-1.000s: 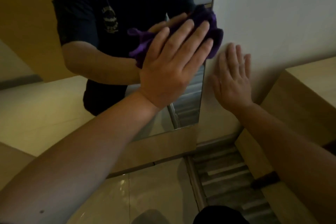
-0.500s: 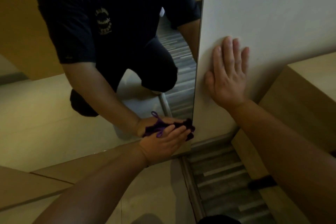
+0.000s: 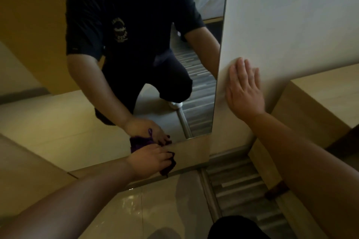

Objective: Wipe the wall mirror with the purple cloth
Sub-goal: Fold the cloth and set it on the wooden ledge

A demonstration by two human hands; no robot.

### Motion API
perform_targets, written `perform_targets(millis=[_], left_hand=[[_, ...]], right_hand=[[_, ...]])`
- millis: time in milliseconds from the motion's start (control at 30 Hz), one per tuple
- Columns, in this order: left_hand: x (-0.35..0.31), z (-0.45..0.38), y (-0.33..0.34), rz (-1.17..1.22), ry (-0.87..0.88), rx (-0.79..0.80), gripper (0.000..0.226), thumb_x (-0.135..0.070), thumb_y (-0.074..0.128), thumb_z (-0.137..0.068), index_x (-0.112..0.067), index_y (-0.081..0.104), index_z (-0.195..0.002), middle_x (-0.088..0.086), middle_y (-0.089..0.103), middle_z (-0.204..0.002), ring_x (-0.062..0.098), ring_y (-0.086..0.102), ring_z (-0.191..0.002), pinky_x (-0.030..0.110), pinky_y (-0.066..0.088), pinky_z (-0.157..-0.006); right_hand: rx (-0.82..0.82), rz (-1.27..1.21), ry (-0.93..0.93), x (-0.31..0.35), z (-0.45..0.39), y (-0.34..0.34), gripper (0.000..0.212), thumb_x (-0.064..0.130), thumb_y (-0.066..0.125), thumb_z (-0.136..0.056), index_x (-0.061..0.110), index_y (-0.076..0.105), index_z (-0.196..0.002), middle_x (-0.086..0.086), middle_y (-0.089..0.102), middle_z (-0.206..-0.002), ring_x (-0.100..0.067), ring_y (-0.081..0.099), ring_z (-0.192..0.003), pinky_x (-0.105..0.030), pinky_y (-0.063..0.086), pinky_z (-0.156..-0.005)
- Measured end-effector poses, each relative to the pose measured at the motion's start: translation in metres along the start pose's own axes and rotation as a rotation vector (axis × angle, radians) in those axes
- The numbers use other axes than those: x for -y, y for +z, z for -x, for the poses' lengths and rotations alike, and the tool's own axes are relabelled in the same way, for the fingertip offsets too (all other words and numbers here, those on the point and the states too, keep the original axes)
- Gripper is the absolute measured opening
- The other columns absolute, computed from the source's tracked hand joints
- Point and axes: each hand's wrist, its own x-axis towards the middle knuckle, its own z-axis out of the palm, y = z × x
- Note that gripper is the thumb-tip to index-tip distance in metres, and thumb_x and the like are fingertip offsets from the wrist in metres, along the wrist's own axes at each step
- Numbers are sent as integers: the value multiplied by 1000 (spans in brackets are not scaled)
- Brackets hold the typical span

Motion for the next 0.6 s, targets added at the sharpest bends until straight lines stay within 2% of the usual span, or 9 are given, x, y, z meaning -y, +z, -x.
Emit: perform_targets(millis=[67, 100, 133, 200, 267, 367, 467, 533, 600], left_hand=[[-10, 20, -21, 447, -214, 32, 56, -4, 74, -79, -19, 63, -132, 5, 61, -137, 24, 59, -124, 34, 48, -103], [-16, 29, -39, 701, -366, 68, 53, -2, 62, -90, -17, 55, -141, 5, 54, -144, 24, 51, -132, 33, 41, -108], [-21, 38, -59, 915, -521, 93, 50, -4, 53, -98, -18, 48, -146, 1, 50, -147, 21, 47, -135, 29, 39, -108], [-27, 54, -98, 1221, -703, 132, 47, -9, 46, -103, -24, 43, -148, -10, 52, -137, 10, 54, -123, 19, 43, -92], [-30, 67, -138, 1517, -755, 129, 45, -7, 48, -103, -23, 47, -144, -12, 62, -123, 3, 63, -101, 15, 47, -78], [-32, 86, -205, 1812, -801, 109, 38, -4, 51, -101, -17, 54, -136, 1, 70, -108, 10, 68, -84, 23, 53, -74], [-26, 107, -279, 1964, -724, 169, 45, -17, 59, -90, -18, 57, -135, 19, 69, -117, 27, 67, -92, 40, 52, -86], [-20, 124, -327, 1996, -667, 214, 50, -21, 58, -84, -17, 58, -134, 22, 66, -121, 31, 65, -98, 44, 50, -91], [-15, 141, -371, 1968, -624, 248, 42, -15, 56, -90, -15, 59, -132, 21, 67, -119, 30, 64, -97, 43, 50, -93]], right_hand=[[147, -34, 62, 10, 7, -27, 66, 35, 32, -106, 13, -1, -158, -8, -14, -164, -26, -13, -152, -52, 0, -123], [209, -93, 91, 18, 11, -44, 66, 37, 33, -105, 13, 3, -158, -8, -12, -165, -25, -11, -152, -52, 2, -123], [277, -169, 114, 28, 16, -62, 65, 39, 35, -104, 14, 9, -158, -8, -6, -166, -24, -7, -152, -51, 6, -123], [432, -326, 136, 52, 25, -104, 61, 42, 39, -102, 19, 21, -156, -4, 6, -166, -22, 6, -152, -49, 16, -122], [577, -444, 134, 78, 29, -150, 58, 43, 46, -100, 23, 31, -153, 3, 19, -164, -19, 25, -147, -44, 30, -117], [768, -540, 43, 116, 18, -220, 63, 46, 56, -97, 27, 32, -152, 10, 27, -161, -14, 44, -136, -33, 41, -108], [923, -592, -57, 144, -5, -285, 74, 48, 65, -92, 31, 28, -154, 10, 31, -158, -10, 46, -133, -27, 42, -106], [966, -633, -72, 157, -24, -328, 71, 45, 69, -90, 33, 34, -151, 10, 45, -148, -6, 53, -122, -20, 46, -99], [988, -650, -67, 169, -45, -372, 64, 39, 70, -90, 33, 41, -147, 14, 53, -134, 0, 55, -111, -12, 46, -89]])
